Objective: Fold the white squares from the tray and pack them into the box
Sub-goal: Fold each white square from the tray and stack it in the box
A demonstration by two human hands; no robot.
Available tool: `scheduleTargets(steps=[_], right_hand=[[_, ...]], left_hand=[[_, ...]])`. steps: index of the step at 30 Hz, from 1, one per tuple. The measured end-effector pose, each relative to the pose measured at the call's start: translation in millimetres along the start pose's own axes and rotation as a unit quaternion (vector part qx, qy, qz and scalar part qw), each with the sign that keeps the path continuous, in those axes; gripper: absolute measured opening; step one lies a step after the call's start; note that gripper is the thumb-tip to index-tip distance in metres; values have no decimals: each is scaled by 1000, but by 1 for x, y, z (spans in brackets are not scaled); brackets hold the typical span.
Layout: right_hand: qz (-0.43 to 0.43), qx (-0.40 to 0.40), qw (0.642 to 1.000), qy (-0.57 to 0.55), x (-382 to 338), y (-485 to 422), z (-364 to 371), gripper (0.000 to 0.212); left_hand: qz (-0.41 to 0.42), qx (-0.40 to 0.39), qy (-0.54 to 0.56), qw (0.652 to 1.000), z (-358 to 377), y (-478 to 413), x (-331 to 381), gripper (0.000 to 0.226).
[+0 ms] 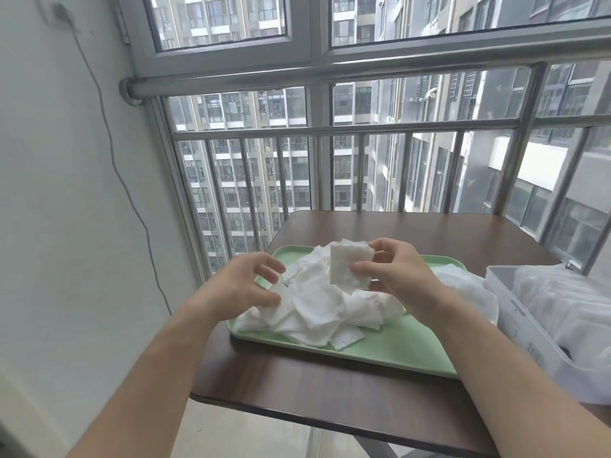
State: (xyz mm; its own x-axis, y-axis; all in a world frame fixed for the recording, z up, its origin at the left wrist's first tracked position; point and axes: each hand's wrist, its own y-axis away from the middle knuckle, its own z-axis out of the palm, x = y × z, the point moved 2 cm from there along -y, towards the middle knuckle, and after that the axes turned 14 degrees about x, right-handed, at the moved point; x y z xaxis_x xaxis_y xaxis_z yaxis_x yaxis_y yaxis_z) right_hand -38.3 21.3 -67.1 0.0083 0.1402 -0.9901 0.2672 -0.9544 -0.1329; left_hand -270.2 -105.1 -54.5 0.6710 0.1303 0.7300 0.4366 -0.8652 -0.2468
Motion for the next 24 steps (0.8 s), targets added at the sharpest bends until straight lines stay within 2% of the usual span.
scheduleTargets(steps=[5, 8, 12, 14, 16, 18, 21, 24], right_hand=[[-4, -2, 1000, -3, 1, -1, -1, 25], [-6, -5, 1000, -7, 2, -2, -2, 24], [-9, -4, 1000, -11, 2, -3, -2, 26], [-9, -5, 1000, -12, 3, -4, -2, 26], [-7, -5, 1000, -18, 4, -4, -2, 26], [-4, -6, 1000, -23, 3, -4, -1, 26], [6, -14, 999, -38, 2, -2, 0, 29], [15, -28, 997, -64, -1, 1, 1, 31]], left_hand=[[2, 32, -1, 999, -11, -3, 4, 58], [-9, 38, -41, 998, -14, -5, 6, 63], [-38, 34, -120, 992, -14, -5, 7, 55], [-38, 53, -116, 991, -15, -4, 10, 47], [-12, 89, -54, 995, -15, -2, 18, 38], [13, 86, 76, 993, -10, 3, 33, 37], [0, 24, 280, 960, 11, 8, 53, 39], [-32, 11, 371, 928, 35, 8, 63, 41]])
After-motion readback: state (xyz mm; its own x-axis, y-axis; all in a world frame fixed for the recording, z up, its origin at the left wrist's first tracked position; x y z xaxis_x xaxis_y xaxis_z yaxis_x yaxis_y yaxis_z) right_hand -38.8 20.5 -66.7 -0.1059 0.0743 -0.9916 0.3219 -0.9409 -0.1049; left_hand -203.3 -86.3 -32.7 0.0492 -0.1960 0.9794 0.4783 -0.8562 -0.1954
